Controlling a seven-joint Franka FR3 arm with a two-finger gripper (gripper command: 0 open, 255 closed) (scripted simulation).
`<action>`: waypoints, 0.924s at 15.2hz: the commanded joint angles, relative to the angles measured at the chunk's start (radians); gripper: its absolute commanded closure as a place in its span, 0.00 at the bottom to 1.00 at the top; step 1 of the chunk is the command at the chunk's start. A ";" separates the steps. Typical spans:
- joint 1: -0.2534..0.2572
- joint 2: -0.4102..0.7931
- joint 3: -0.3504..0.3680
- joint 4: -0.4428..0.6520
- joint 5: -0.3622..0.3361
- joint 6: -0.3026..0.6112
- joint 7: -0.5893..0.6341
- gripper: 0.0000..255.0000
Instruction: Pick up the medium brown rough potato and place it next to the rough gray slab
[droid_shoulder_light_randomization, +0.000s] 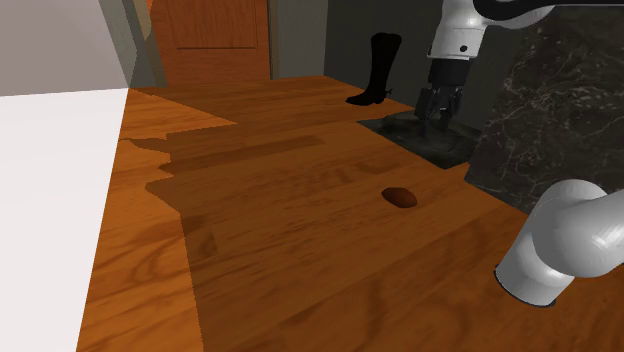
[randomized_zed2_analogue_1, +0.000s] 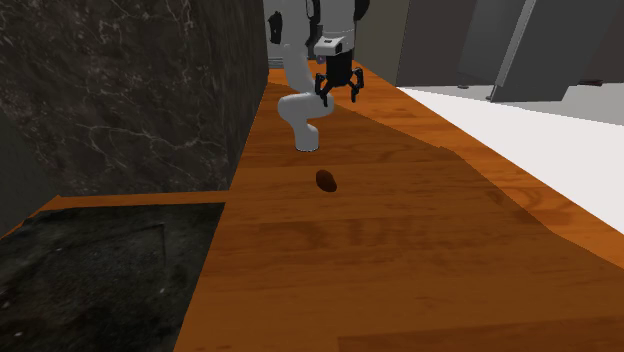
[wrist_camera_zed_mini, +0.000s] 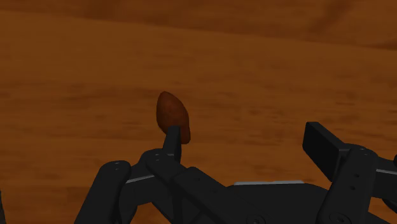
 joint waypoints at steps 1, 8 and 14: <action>0.000 0.000 0.000 0.000 0.000 0.000 0.000 0.00; -0.013 0.017 -0.039 -0.213 -0.055 0.258 -0.095 0.00; -0.027 0.109 -0.083 -0.343 -0.099 0.510 -0.175 0.00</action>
